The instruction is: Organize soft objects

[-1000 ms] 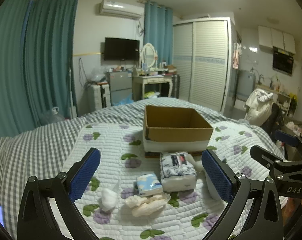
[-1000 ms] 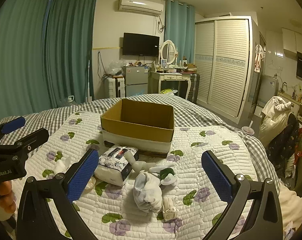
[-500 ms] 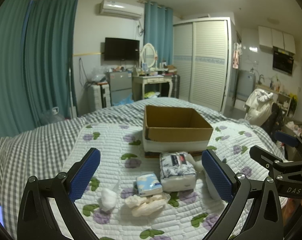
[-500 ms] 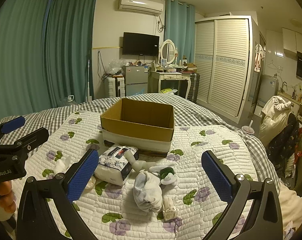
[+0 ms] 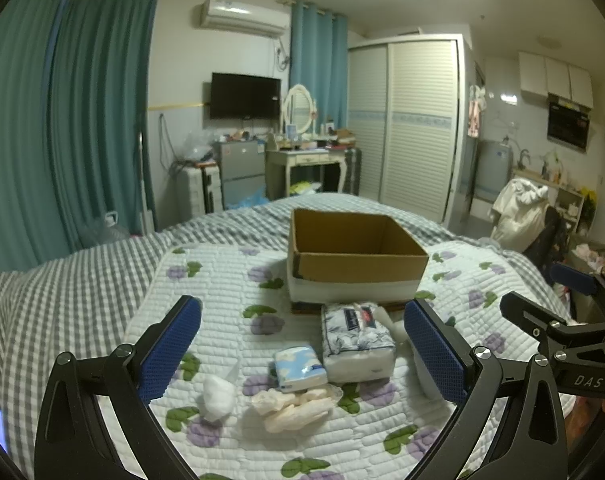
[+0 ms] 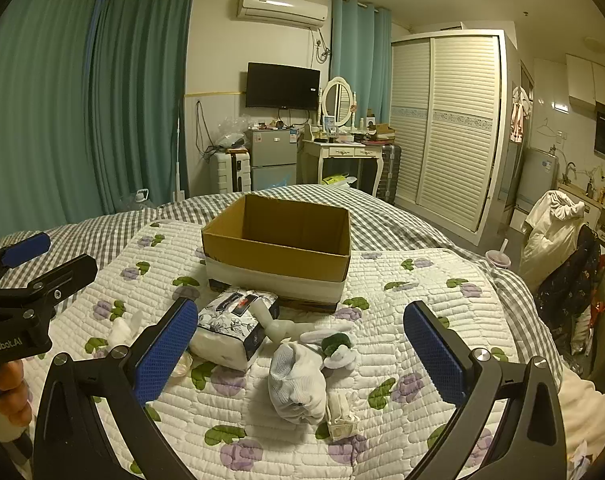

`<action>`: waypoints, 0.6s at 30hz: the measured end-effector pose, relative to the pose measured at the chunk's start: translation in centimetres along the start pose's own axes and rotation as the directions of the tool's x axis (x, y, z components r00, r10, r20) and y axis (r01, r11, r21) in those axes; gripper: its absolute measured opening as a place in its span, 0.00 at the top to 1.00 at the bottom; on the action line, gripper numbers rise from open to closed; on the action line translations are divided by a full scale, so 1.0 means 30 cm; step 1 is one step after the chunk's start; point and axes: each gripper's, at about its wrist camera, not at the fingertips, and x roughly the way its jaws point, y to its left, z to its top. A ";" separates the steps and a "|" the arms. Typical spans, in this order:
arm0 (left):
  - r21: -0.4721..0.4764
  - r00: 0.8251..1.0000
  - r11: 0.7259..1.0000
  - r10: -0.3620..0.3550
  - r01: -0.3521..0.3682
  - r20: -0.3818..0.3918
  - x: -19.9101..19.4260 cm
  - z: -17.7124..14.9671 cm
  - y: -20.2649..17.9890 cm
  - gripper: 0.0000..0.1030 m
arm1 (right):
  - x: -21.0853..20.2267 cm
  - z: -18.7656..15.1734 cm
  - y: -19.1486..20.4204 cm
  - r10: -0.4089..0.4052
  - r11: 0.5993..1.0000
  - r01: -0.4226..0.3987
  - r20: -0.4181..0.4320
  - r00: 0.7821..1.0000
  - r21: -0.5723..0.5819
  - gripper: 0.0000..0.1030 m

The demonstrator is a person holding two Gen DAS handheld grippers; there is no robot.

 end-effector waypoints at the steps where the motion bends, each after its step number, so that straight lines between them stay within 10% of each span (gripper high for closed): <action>1: -0.001 1.000 1.000 0.001 -0.001 0.001 -0.001 0.000 0.000 0.00 | 0.002 0.001 0.001 0.000 1.000 0.000 -0.001 1.000 0.000 0.00; 18: 0.000 1.000 1.000 -0.001 0.001 0.000 0.001 -0.005 -0.001 0.00 | 0.002 0.002 0.004 -0.001 1.000 0.001 -0.003 1.000 0.001 0.00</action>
